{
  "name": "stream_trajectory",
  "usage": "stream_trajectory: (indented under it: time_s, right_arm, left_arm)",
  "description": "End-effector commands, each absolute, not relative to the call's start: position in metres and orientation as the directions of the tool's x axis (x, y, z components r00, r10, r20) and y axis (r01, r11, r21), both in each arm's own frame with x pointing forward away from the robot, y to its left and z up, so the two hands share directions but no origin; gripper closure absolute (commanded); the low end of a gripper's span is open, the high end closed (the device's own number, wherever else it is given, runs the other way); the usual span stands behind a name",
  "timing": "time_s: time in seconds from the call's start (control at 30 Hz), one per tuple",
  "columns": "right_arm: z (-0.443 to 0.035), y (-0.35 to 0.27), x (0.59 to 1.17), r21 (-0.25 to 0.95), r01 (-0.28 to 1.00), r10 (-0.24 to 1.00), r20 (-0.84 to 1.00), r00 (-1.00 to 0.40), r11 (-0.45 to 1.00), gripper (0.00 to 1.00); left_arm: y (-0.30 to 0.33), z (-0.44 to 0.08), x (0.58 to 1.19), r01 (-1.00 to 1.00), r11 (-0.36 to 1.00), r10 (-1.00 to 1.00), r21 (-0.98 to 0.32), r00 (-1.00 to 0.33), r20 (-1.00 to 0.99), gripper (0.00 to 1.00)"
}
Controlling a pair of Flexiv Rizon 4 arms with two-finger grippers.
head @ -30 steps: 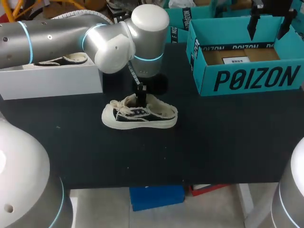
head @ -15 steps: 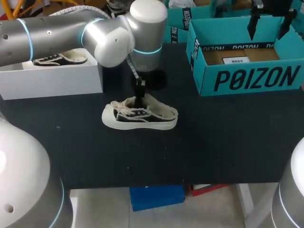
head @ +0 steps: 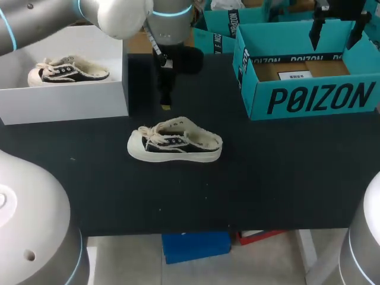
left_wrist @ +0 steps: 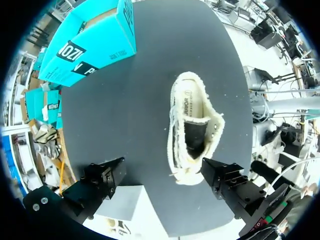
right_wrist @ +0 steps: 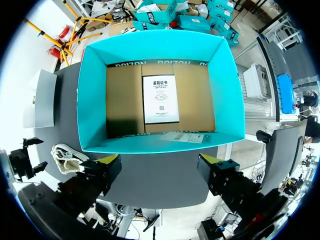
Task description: Take the shoe out of the shoebox, open the shoe tongue, remove and reinsert the insole, then place the shoe into the shoebox
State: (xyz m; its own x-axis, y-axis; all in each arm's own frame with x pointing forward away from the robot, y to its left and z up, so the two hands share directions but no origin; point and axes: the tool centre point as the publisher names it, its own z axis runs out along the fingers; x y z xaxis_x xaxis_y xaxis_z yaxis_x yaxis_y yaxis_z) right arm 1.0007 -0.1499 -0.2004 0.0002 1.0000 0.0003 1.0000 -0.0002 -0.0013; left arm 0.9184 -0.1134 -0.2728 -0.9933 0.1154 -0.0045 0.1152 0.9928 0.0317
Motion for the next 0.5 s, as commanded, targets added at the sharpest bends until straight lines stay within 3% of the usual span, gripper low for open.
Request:
stream_trajectory:
  time_s: [0.03, 0.17, 0.5]
  right_arm:
    - [-0.200, -0.150, 1.001, -0.002, 1.000, 1.000, 0.000, 0.000, 0.000, 0.00]
    - [-0.200, -0.150, 1.001, -0.002, 1.000, 1.000, 0.000, 0.000, 0.000, 0.00]
    - [-0.200, -0.150, 1.001, -0.002, 1.000, 1.000, 0.000, 0.000, 0.000, 0.00]
  left_arm:
    - [-0.100, -0.248, 0.913, 0.130, 0.991, 0.130, -0.027, -0.991, -0.008, 0.00]
    - [-0.093, -0.239, 0.913, 0.179, 0.971, 0.182, -0.161, -0.983, 0.004, 0.00]
    - [-0.069, -0.236, 0.907, 0.178, 0.926, 0.179, -0.332, -0.983, -0.029, 0.00]
